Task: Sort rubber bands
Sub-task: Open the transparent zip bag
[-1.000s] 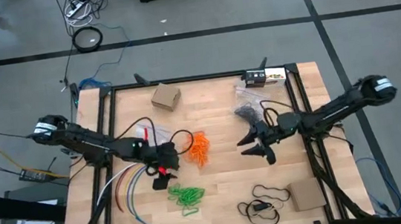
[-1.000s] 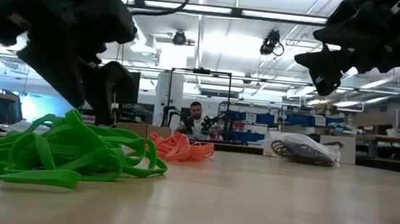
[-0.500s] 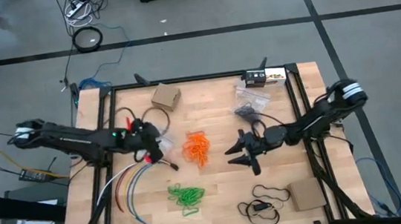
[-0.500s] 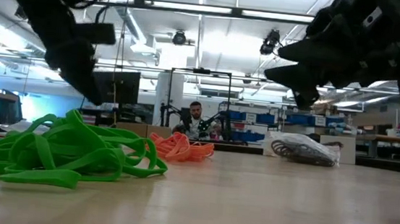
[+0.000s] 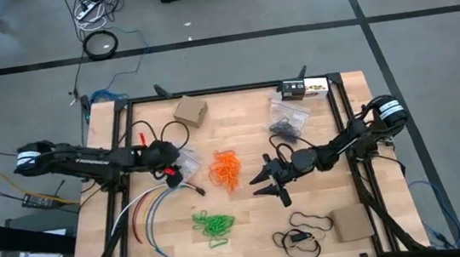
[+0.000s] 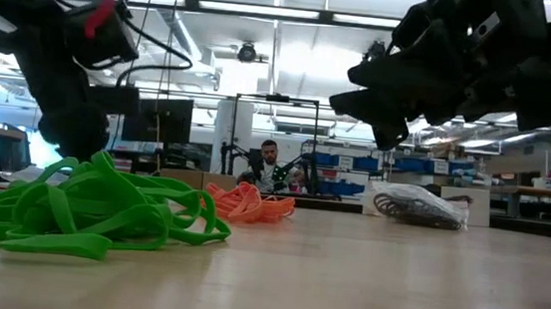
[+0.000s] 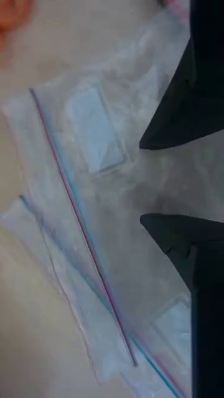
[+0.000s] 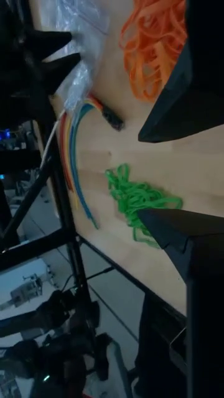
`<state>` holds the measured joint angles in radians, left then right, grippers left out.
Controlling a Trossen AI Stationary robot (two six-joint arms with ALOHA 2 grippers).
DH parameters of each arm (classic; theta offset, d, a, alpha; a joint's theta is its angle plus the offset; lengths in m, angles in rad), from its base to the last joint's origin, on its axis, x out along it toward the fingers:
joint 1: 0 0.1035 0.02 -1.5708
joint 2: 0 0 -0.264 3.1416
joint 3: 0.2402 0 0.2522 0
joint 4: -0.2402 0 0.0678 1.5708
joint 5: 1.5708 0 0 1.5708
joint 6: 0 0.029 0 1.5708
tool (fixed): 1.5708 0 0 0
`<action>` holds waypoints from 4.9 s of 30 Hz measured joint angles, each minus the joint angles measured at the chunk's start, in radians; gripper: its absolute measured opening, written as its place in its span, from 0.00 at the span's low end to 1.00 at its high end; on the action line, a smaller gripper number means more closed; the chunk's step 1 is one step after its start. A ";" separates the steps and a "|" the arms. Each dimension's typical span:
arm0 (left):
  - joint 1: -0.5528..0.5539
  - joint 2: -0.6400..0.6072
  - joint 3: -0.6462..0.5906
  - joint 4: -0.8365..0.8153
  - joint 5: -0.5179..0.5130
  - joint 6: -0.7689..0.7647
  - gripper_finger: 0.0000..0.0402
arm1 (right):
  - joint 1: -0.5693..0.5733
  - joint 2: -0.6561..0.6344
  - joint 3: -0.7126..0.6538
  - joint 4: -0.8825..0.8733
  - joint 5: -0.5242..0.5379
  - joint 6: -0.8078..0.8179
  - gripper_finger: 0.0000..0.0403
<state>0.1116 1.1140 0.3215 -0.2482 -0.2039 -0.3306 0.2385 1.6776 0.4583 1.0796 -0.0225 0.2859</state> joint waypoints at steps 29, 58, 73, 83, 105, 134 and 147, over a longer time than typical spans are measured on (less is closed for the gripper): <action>-0.031 -0.023 0.189 -0.195 0.042 0.206 0.03 | -0.087 -0.002 0.000 0.018 0.029 0.009 0.41; -0.146 -0.023 0.110 0.398 -0.033 0.558 0.01 | -0.164 -0.010 0.000 0.049 0.004 0.235 0.40; -0.151 -0.018 0.110 0.597 -0.019 0.747 0.00 | -0.300 -0.079 0.088 0.007 -0.147 0.457 0.40; -0.160 0.080 0.110 0.679 -0.019 0.769 0.00 | -0.309 -0.077 0.296 -0.381 -0.161 0.383 0.40; -0.187 0.252 0.198 0.739 -0.066 0.879 0.00 | -0.311 -0.076 0.339 -0.512 -0.176 0.418 0.40; -0.206 0.247 0.219 0.882 -0.214 0.919 0.00 | -0.271 -0.076 0.339 -0.592 -0.068 0.314 0.33; -0.211 0.278 0.219 0.850 -0.132 0.824 0.00 | -0.271 -0.076 0.338 -0.452 -0.027 0.260 0.28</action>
<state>-0.0994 1.3923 0.5404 0.6020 -0.3356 0.4930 -0.0330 1.6017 0.7967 0.6281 -0.0498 0.5461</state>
